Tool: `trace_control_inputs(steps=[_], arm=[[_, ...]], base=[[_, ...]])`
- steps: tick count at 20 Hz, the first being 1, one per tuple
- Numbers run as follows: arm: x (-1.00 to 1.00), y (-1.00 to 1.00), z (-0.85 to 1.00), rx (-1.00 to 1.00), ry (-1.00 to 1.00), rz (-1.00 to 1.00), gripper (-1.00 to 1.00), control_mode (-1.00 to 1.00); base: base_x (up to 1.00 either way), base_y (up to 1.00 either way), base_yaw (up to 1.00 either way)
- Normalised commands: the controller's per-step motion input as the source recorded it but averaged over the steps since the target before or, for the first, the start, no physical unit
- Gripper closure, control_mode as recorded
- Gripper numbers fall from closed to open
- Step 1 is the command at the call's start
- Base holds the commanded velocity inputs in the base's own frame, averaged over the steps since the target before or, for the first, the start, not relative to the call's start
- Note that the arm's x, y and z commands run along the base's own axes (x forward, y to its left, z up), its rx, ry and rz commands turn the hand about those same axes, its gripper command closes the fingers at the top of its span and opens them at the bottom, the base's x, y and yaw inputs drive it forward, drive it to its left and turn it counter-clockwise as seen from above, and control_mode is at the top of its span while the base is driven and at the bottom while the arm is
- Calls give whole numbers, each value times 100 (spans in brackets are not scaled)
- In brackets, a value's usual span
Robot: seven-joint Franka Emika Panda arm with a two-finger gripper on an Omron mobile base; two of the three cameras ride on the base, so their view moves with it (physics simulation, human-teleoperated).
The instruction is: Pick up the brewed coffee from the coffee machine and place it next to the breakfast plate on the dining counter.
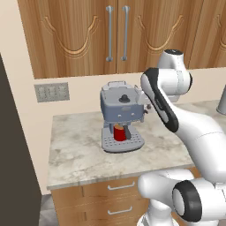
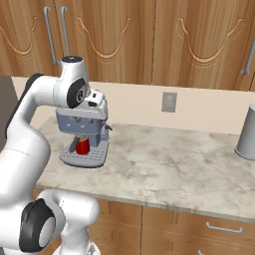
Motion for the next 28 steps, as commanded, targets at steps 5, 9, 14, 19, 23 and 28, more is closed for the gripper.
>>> trace_control_inputs(steps=[5,9,14,19,23,28], arm=[[-14,0,0,0,-4,5,-100,-100],[-43,1,-13,0,-18,36,-100,-100],[-29,0,-34,6,-35,43,-100,-100],[-15,0,-35,9,-33,40,-100,-100],[-2,0,-42,18,-22,29,-100,-100],[0,0,-40,23,-12,17,-100,-100]], base=[[0,0,0],[0,0,0],[0,0,0],[0,0,0],[0,0,0],[0,0,0]])
